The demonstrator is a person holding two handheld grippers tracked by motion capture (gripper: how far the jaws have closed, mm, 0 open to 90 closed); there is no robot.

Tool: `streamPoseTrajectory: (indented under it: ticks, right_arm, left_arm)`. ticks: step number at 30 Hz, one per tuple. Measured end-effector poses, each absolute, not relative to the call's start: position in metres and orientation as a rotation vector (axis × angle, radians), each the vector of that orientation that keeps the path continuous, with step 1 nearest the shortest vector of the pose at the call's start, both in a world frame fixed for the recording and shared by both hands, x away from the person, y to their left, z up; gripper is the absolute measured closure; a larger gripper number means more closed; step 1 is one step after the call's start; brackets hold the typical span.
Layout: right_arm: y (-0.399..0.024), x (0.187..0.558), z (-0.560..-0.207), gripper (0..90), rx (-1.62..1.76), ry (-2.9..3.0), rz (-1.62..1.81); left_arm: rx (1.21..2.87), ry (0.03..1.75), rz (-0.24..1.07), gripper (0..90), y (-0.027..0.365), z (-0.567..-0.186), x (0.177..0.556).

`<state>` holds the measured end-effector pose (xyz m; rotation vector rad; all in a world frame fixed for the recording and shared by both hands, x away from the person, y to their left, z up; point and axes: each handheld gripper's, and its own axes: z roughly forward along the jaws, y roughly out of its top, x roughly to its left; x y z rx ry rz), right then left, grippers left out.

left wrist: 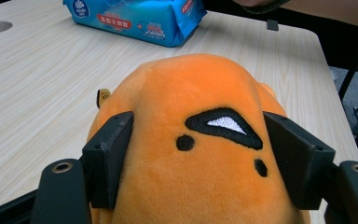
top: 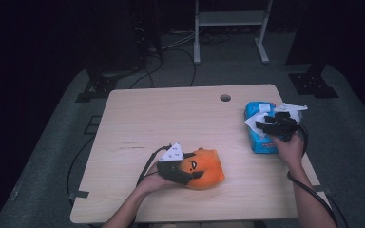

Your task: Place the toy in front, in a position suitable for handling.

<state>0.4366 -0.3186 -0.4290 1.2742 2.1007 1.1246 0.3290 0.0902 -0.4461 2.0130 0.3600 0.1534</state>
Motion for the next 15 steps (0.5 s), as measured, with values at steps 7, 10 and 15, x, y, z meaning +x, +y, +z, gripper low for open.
streamPoseTrajectory:
  ticks: [7, 10, 15]
  right_arm:
    - [-0.321, 0.4382, -0.4328, 61.8, 1.301, 2.077, 1.141]
    - [-0.3242, 0.437, -0.432, 69.2, 1.303, 2.06, 1.148]
    - [-0.3263, 0.4366, -0.4333, 71.8, 1.319, 2.058, 1.159]
  left_arm:
    - [2.015, 0.358, 0.152, 27.9, 0.0906, -0.4463, 0.3295]
    - [2.018, 0.356, 0.153, 27.7, 0.0906, -0.4462, 0.3294]
    - [2.013, 0.36, 0.149, 27.4, 0.0908, -0.4466, 0.3297]
